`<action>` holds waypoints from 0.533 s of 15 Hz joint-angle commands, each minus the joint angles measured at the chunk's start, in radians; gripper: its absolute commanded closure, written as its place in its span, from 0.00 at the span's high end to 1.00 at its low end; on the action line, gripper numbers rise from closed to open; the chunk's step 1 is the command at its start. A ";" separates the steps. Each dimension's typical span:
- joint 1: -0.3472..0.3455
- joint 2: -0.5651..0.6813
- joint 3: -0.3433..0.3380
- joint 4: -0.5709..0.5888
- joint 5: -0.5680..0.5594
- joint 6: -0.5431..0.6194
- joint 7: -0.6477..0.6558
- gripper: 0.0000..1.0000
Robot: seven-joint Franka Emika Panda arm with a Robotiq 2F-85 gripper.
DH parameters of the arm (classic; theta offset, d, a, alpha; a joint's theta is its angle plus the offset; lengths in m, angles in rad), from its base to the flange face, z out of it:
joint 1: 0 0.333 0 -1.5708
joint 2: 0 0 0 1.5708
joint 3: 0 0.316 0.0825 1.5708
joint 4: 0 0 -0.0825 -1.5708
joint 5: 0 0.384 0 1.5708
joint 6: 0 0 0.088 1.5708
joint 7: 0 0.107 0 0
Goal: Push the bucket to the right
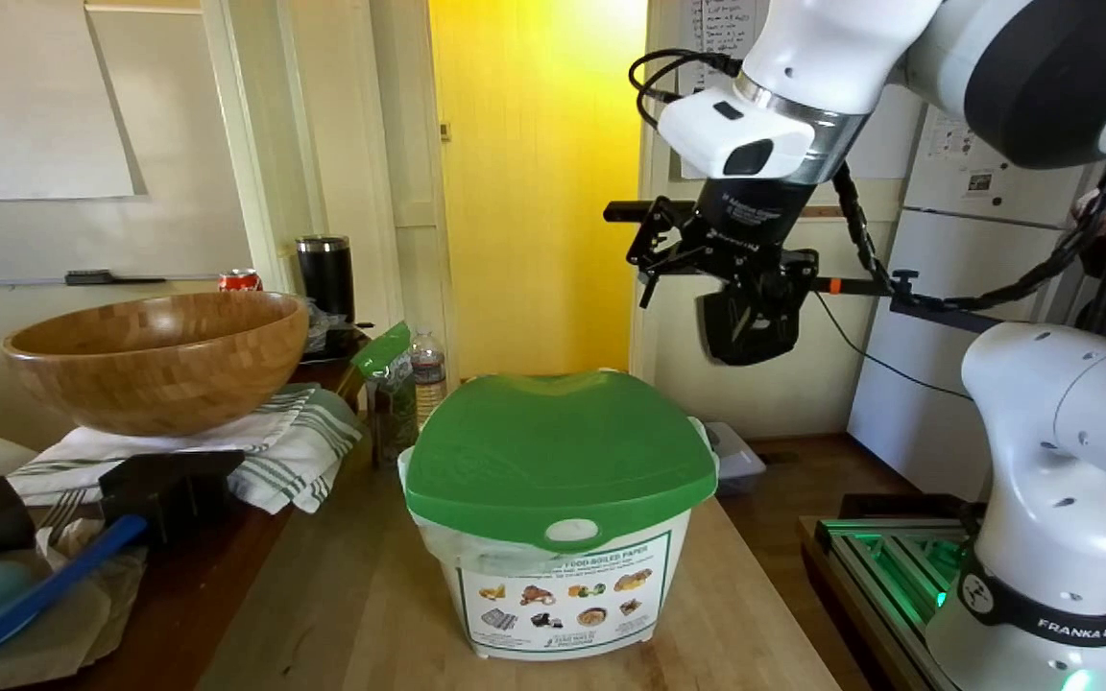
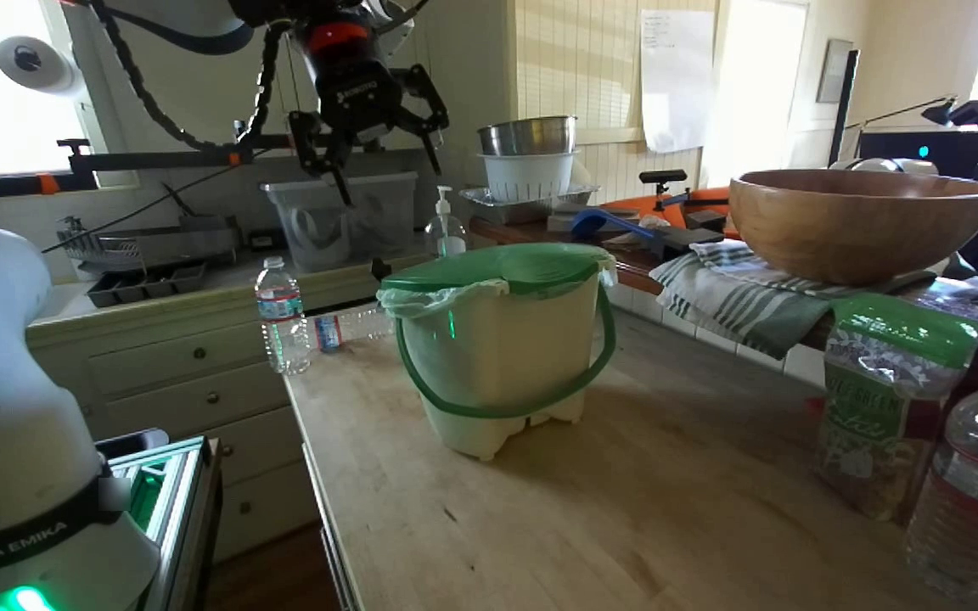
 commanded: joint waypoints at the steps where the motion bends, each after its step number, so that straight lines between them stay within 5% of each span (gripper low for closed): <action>1: 0.015 0.030 -0.012 0.059 0.094 -0.017 0.142 1.00; 8: 0.009 0.002 -0.015 0.068 0.166 0.019 0.462 1.00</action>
